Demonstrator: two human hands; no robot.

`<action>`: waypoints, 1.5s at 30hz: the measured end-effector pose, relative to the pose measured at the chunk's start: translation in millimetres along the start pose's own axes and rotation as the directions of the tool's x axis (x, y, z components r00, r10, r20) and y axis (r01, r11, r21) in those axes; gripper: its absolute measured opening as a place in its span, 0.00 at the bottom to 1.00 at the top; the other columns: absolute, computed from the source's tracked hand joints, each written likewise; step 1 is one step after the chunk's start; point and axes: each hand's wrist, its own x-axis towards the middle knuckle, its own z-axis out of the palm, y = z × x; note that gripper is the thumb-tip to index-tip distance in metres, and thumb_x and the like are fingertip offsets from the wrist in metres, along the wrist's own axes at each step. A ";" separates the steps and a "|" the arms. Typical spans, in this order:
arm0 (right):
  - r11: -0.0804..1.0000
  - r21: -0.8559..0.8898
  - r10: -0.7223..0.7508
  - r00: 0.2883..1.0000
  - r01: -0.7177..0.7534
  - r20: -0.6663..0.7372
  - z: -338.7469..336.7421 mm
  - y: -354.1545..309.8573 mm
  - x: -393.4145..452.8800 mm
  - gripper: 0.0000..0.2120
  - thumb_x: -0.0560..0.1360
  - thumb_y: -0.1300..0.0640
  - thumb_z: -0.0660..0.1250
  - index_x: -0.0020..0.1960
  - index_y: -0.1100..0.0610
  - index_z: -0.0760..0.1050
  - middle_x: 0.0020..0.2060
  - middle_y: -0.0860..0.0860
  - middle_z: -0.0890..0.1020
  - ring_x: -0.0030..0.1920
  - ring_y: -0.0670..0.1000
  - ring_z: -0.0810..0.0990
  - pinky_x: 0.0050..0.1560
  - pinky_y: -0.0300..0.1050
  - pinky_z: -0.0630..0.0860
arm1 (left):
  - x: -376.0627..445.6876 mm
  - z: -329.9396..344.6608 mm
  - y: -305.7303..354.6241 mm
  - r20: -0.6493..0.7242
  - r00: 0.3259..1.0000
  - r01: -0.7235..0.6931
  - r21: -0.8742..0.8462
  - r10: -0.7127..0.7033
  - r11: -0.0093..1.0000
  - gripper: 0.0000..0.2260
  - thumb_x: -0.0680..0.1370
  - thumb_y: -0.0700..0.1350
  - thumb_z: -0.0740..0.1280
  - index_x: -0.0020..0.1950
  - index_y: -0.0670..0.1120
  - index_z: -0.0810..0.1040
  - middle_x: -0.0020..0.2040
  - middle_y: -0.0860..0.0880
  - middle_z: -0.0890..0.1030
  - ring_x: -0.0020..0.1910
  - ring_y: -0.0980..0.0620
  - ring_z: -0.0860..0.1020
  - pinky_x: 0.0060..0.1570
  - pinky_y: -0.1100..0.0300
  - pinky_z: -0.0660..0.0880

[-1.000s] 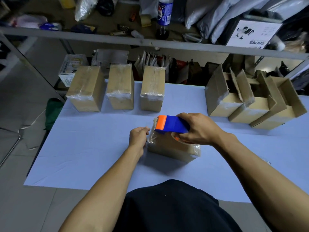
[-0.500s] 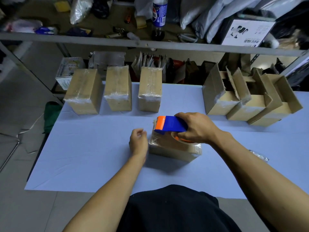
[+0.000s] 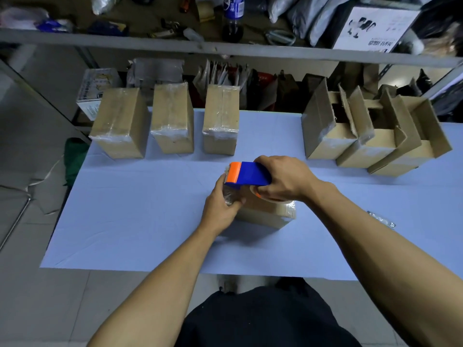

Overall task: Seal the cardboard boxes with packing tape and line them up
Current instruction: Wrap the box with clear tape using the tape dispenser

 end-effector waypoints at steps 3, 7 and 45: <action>0.999 -0.021 -0.026 0.999 0.027 0.032 -3.8 5.0 -1.8 0.34 0.73 0.36 0.65 0.74 0.48 0.64 0.56 0.52 0.80 0.54 0.56 0.77 0.45 0.45 0.69 | -0.4 -0.2 5.3 0.011 1.000 0.008 0.004 -0.008 1.000 0.30 0.75 0.45 0.74 0.74 0.55 0.65 0.58 0.54 0.80 0.57 0.55 0.79 0.55 0.65 0.74; 0.999 -0.013 -0.051 0.997 0.052 0.064 -8.1 13.4 -17.7 0.34 0.75 0.34 0.62 0.78 0.38 0.56 0.47 0.51 0.74 0.52 0.56 0.77 0.44 0.44 0.65 | 1.9 4.9 14.0 0.031 0.998 0.057 0.027 -0.058 0.998 0.23 0.77 0.47 0.72 0.70 0.55 0.70 0.57 0.52 0.79 0.56 0.51 0.78 0.53 0.61 0.72; 0.963 0.261 0.084 0.994 -0.062 -0.073 32.5 138.8 -147.6 0.32 0.73 0.41 0.70 0.74 0.34 0.63 0.40 0.48 0.75 0.41 0.49 0.72 0.39 0.43 0.65 | 6.0 24.5 38.1 0.331 0.944 -0.274 0.802 -0.013 0.531 0.30 0.83 0.60 0.51 0.81 0.53 0.42 0.79 0.59 0.37 0.77 0.60 0.34 0.75 0.48 0.41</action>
